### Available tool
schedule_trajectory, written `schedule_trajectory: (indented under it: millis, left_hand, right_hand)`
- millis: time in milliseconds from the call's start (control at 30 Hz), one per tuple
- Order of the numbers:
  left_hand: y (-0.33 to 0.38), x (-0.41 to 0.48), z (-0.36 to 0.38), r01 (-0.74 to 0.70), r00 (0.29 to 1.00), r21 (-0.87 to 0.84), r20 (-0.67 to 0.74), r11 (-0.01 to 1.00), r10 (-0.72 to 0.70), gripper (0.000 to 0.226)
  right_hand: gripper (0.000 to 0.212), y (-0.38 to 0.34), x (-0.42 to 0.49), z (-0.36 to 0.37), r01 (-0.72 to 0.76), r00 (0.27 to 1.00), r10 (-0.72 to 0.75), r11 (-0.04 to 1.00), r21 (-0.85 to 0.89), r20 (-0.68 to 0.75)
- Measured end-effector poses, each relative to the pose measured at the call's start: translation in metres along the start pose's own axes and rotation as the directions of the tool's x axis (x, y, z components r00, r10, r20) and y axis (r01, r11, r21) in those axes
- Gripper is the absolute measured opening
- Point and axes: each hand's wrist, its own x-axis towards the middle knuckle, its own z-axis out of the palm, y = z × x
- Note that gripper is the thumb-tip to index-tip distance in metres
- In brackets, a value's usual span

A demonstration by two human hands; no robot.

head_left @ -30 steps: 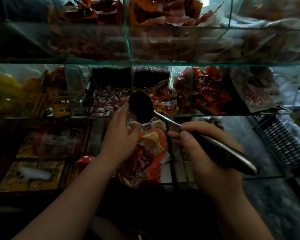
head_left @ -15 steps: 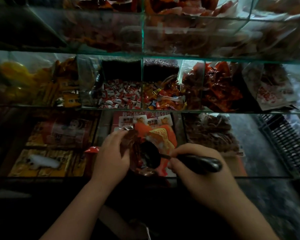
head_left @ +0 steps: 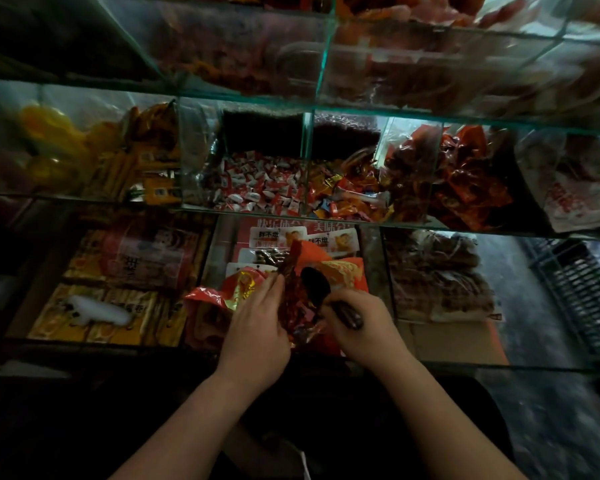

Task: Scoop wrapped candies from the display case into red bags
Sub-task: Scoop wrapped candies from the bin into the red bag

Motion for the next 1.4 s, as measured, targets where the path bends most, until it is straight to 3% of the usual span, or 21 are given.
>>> schedule_trajectory:
  millis: [100,300,467,567,667,900,1000,1200,1300,1400]
  left_hand:
    - [-0.002,-0.001,0.000,-0.020,1.000,-0.011,0.018,1.000,0.020,0.080]
    - [-0.005,-0.005,0.000,-0.010,0.999,-0.008,0.030,1.000,0.010,0.079]
    - [-0.004,-0.007,0.001,-0.022,1.000,-0.011,0.010,1.000,0.022,0.081]
    - [-0.003,-0.008,0.002,-0.022,1.000,-0.021,0.009,1.000,0.022,0.082]
    - [-0.002,-0.009,0.004,-0.026,1.000,-0.034,0.014,0.999,0.027,0.081]
    - [-0.004,-0.009,0.004,-0.006,1.000,-0.036,0.022,0.999,0.006,0.087]
    - [-0.005,-0.011,0.003,-0.016,0.999,-0.036,0.032,0.999,0.017,0.086]
    - [-0.007,-0.010,0.005,-0.011,1.000,-0.034,0.015,0.999,0.011,0.084]
    - [-0.007,-0.010,0.006,-0.018,1.000,-0.023,0.014,1.000,0.019,0.086]
    - [-0.008,-0.010,0.006,0.000,1.000,-0.033,0.027,0.999,0.001,0.087]
  right_hand:
    - [0.015,-0.004,0.003,-0.002,-0.181,0.983,0.180,0.972,0.150,0.019]
    - [0.017,-0.005,-0.011,0.007,0.088,0.983,-0.075,0.993,-0.074,0.169]
    - [0.011,-0.008,-0.012,0.003,0.109,0.978,-0.095,0.991,-0.071,0.185]
    - [0.012,-0.009,-0.001,-0.009,-0.052,0.993,0.048,0.998,0.036,0.108]
    - [0.021,-0.008,0.009,-0.016,-0.226,0.969,0.217,0.971,0.078,0.116]
    - [0.010,-0.018,-0.005,0.008,-0.137,0.984,0.129,0.989,0.060,0.127]
    - [0.025,-0.016,0.000,-0.005,-0.225,0.973,0.214,0.961,0.163,0.082]
    - [0.026,-0.020,-0.002,-0.006,-0.330,0.944,0.317,0.918,0.219,0.092]
    - [0.020,-0.026,-0.005,-0.002,-0.366,0.928,0.368,0.886,0.283,0.049]
    - [0.009,-0.025,-0.001,-0.015,-0.400,0.882,0.471,0.771,0.495,-0.021]
